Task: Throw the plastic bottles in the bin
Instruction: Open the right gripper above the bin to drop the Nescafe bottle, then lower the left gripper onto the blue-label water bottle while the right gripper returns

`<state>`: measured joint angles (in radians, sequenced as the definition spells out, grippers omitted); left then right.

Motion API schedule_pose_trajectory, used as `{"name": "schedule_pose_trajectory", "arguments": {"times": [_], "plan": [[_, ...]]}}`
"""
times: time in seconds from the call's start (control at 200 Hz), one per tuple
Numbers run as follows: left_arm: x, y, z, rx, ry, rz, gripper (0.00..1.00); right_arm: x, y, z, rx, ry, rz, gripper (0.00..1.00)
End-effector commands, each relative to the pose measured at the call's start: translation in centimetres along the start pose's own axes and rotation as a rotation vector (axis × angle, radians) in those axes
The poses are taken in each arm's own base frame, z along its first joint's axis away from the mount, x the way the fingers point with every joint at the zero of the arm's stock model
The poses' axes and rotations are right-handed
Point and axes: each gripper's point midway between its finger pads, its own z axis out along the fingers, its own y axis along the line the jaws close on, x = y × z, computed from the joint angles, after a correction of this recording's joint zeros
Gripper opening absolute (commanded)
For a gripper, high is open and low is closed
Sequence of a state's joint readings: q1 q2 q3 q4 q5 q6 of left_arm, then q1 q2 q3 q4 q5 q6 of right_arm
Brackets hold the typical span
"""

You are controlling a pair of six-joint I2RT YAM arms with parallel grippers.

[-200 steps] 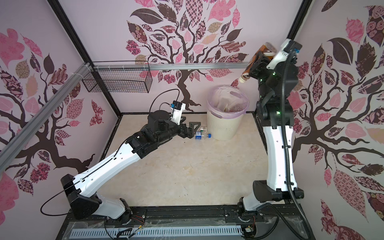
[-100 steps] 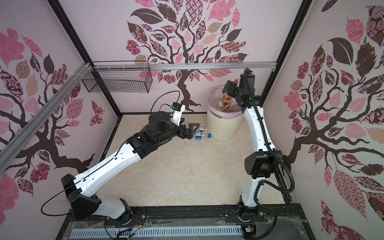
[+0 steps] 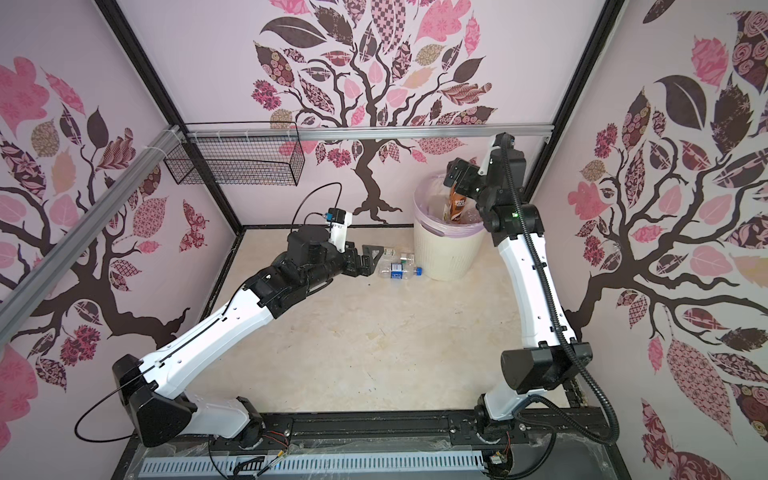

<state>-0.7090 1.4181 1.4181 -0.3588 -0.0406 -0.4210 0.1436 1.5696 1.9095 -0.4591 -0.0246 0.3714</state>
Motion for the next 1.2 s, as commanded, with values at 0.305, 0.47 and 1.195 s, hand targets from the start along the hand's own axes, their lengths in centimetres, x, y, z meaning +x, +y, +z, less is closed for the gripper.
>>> {"name": "schedule_pose_trajectory", "arguments": {"times": [0.305,0.47,1.195], "plan": [[6.5,5.8,2.4,-0.195,0.2,-0.104,0.98,16.0,2.5,-2.0,-0.087,0.232,-0.001,0.99],[7.3,7.5,4.6,-0.216,0.238,-0.127,0.98,21.2,1.1,-3.0,-0.089,0.324,0.023,1.0],[12.6,10.3,19.8,-0.172,0.381,-0.041,0.98,28.3,-1.9,-6.6,-0.103,0.446,0.035,1.0]]}}
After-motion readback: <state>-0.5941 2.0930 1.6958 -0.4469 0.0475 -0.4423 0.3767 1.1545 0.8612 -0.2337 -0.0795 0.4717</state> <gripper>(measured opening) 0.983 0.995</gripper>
